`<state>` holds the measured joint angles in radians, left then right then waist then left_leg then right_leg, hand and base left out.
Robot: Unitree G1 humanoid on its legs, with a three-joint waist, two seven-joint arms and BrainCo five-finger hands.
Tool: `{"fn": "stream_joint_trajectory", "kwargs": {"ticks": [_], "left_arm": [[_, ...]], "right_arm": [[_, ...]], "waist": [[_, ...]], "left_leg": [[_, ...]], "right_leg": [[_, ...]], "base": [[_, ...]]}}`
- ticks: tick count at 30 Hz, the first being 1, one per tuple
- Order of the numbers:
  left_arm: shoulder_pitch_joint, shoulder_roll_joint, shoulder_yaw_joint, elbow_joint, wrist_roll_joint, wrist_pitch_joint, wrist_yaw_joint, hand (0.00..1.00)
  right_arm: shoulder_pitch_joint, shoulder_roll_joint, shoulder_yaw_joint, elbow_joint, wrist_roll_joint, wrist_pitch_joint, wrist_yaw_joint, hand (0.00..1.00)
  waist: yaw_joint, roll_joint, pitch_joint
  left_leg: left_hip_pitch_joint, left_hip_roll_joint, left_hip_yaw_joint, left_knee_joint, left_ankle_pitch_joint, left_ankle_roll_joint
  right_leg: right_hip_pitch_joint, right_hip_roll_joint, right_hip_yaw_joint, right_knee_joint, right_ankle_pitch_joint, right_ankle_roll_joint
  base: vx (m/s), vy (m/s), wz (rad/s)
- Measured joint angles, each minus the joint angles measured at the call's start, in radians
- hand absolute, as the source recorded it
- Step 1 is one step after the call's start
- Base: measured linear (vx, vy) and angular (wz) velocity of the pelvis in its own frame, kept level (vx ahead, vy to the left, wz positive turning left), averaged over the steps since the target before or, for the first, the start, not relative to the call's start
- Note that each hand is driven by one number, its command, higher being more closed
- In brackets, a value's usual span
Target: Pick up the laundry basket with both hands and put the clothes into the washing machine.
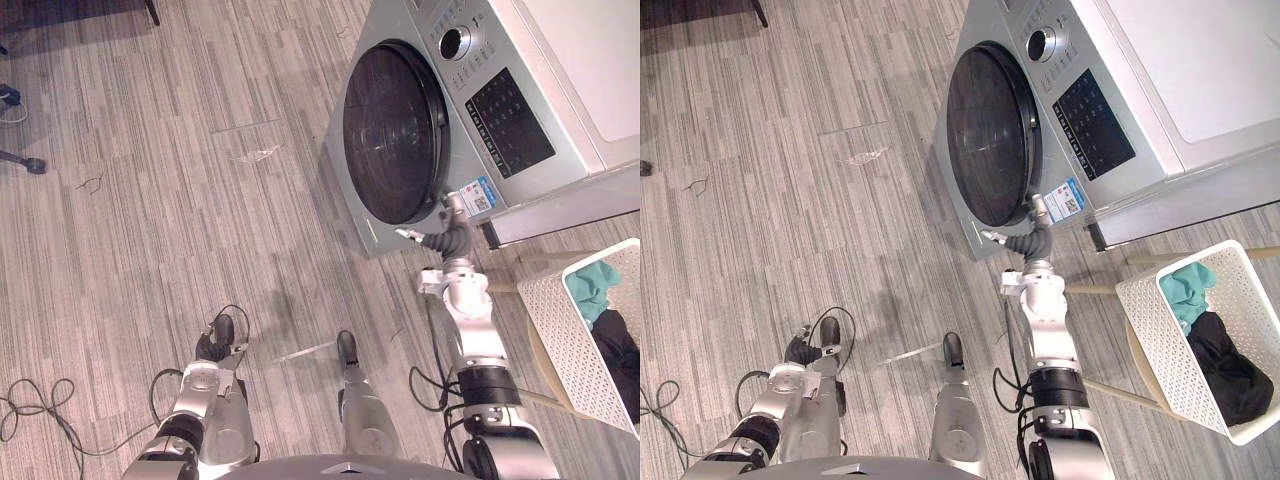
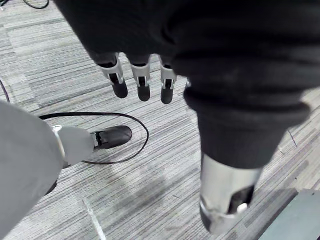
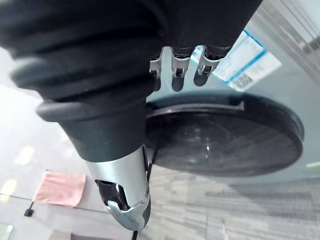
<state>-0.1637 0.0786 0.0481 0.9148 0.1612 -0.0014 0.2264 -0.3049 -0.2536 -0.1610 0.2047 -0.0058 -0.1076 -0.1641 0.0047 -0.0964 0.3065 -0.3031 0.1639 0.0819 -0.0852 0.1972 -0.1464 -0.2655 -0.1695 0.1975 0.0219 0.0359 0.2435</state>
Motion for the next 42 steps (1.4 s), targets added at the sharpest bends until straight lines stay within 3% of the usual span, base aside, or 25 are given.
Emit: {"fn": "stream_joint_trajectory", "kwargs": {"ticks": [11,15,23,27,32,37,39,42], "left_arm": [[0.0,0.0,0.0,-0.002,-0.04,0.0,0.031,0.0],[-0.001,0.003,0.017,-0.019,-0.064,-0.001,0.037,0.0],[-0.013,0.025,0.017,-0.095,-0.136,-0.009,0.061,0.0],[-0.029,0.03,-0.015,-0.119,-0.16,-0.011,0.073,0.0],[-0.074,0.013,-0.069,-0.119,-0.18,-0.022,0.076,0.0],[-0.103,-0.013,-0.104,-0.105,-0.199,-0.023,0.079,0.0],[-0.118,-0.021,-0.107,-0.072,-0.199,-0.023,0.081,0.0],[-0.122,-0.033,-0.09,-0.055,-0.198,-0.021,0.1,0.0]], "right_arm": [[-0.147,-0.104,-0.127,0.163,0.006,0.037,-0.107,0.0],[-0.263,-0.149,-0.131,0.276,0.082,0.041,-0.106,0.0],[-0.604,-0.257,-0.124,0.544,0.24,0.045,-0.1,0.0],[-0.708,-0.303,-0.112,0.622,0.257,0.045,-0.099,0.0],[-0.732,-0.306,-0.075,0.645,0.276,0.022,-0.101,0.0],[-0.725,-0.263,-0.054,0.667,0.317,0.0,-0.106,0.0],[-0.668,-0.207,-0.041,0.566,0.334,-0.009,-0.111,0.0],[-0.501,-0.118,0.095,0.307,0.355,-0.047,-0.101,0.0]], "waist": [[-0.005,-0.006,0.002],[-0.005,-0.012,0.009],[0.019,-0.007,0.102],[0.033,0.013,0.126],[0.032,0.041,0.15],[0.034,0.049,0.155],[0.032,0.049,0.155],[0.023,0.049,0.155]], "left_leg": [[-0.035,0.0,-0.025,-0.001,0.01,0.001],[-0.071,-0.001,-0.026,-0.001,0.014,-0.001],[-0.154,-0.015,-0.053,0.0,0.045,0.009],[-0.188,-0.019,-0.056,0.0,0.059,0.01],[-0.204,-0.019,-0.06,0.0,0.064,0.015],[-0.208,-0.013,-0.073,0.0,0.062,0.011],[-0.207,-0.01,-0.074,0.002,0.059,0.007],[-0.198,-0.004,-0.073,0.006,0.057,0.005]], "right_leg": [[-0.017,0.002,-0.024,0.002,0.002,-0.001],[-0.052,0.002,-0.024,0.003,0.011,0.0],[-0.112,-0.008,-0.049,0.002,0.034,0.01],[-0.142,-0.012,-0.052,0.002,0.044,0.016],[-0.156,-0.011,-0.055,0.002,0.045,0.018],[-0.156,-0.004,-0.063,0.002,0.043,0.018],[-0.156,-0.001,-0.064,0.004,0.041,0.017],[-0.156,0.004,-0.063,0.017,0.032,0.01]], "base": [[-0.01,-0.029,0.06],[-0.04,-0.029,0.02],[-0.06,-0.004,0.11],[-0.02,-0.006,0.03],[0.01,-0.038,0.01],[0.01,-0.033,0.01],[0.01,-0.039,-0.01],[0.01,-0.043,-0.05]]}}
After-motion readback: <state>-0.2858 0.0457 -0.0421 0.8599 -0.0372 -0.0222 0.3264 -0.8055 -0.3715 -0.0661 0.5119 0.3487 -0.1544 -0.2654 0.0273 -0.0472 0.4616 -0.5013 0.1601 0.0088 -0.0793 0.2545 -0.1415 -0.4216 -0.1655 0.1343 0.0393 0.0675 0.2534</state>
